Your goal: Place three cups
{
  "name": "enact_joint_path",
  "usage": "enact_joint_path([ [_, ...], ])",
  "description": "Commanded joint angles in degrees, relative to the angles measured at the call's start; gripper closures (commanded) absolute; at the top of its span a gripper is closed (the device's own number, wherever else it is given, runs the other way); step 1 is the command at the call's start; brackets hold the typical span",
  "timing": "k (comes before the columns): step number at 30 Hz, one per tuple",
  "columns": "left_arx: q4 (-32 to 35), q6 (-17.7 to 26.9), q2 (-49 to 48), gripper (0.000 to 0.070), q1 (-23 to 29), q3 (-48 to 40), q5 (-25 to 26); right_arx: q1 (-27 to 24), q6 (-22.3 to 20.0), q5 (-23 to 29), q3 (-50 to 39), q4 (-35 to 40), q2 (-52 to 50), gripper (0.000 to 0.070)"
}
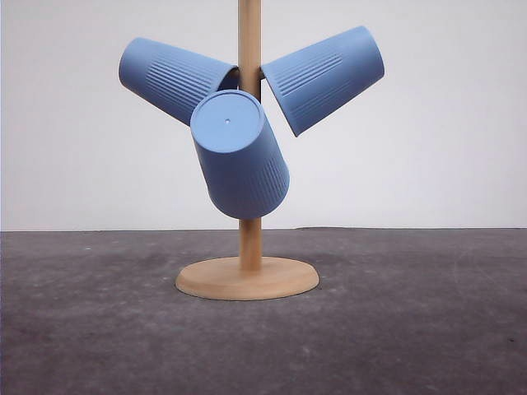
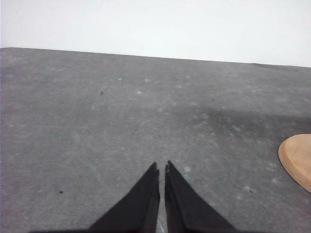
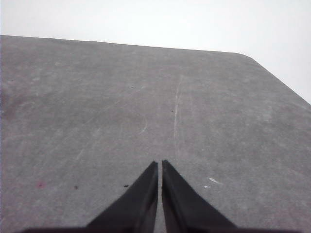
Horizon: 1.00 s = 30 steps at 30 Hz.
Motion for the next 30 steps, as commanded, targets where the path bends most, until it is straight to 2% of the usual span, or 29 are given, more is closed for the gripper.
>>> enact_joint_path([
  [1,0.61,-0.2,-0.03,0.07,-0.07,-0.81,0.07,0.13,0.61,0.15,-0.17,0.66,-0.04,0.0688],
  [30,0.61,-0.2,-0.04,0.07,-0.07,-0.81,0.07,0.13,0.61,0.15,-0.17,0.66,-0.04,0.0688],
])
